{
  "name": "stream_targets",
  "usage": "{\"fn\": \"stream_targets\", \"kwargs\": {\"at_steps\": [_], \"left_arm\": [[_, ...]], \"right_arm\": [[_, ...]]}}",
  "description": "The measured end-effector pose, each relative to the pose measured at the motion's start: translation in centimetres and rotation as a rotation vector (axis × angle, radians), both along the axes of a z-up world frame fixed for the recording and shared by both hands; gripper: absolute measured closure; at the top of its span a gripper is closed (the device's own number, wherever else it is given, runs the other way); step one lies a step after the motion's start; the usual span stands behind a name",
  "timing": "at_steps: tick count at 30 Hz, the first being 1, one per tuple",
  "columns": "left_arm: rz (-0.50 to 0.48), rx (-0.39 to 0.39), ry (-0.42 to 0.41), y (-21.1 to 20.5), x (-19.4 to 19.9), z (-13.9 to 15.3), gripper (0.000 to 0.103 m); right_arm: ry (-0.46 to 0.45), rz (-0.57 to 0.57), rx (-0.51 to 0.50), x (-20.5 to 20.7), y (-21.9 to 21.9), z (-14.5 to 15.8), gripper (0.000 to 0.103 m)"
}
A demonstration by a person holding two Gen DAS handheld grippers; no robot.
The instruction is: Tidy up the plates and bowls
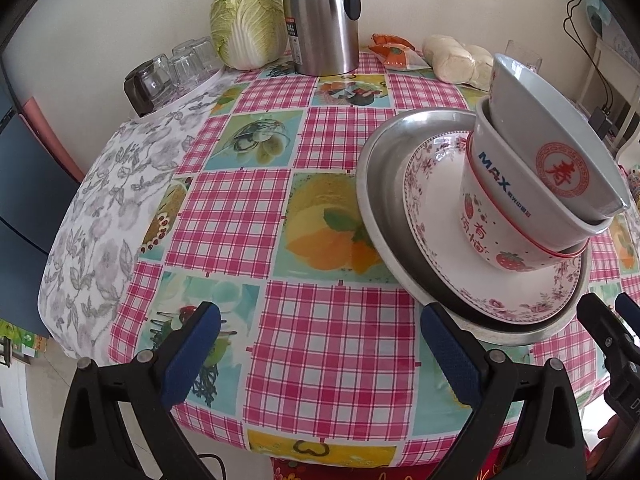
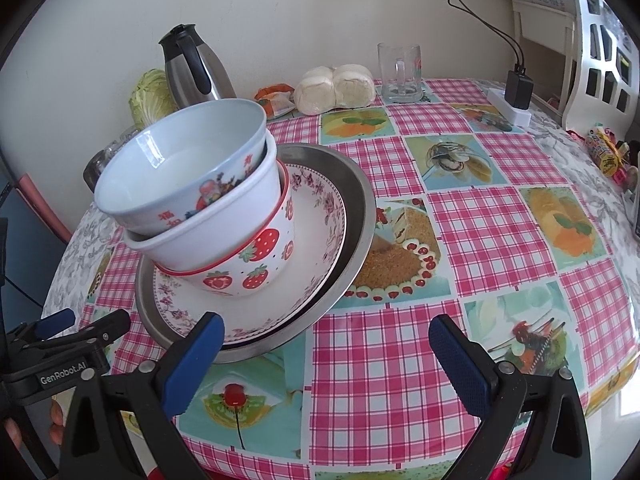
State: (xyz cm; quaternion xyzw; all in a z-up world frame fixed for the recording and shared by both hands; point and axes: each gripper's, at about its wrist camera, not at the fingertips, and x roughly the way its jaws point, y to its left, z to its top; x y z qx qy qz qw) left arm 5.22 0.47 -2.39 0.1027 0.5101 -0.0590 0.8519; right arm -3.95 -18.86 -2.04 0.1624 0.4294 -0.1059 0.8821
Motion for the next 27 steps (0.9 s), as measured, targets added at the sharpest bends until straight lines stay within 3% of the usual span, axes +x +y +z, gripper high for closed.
{"fn": "stream_targets", "kwargs": {"at_steps": [11,27], "left_arm": [[0.006,-0.052,0.006,0.53,0.16,0.01,0.003],[-0.009,-0.058,-0.012,0.32,-0.11,0.26,0.003]], "right_arm": [[0.011,0.001,-0.013,-0.09,0.33,0.16,0.000],[0.024,-0.003,-0.010,-0.01,0.11,-0.22,0.000]]}}
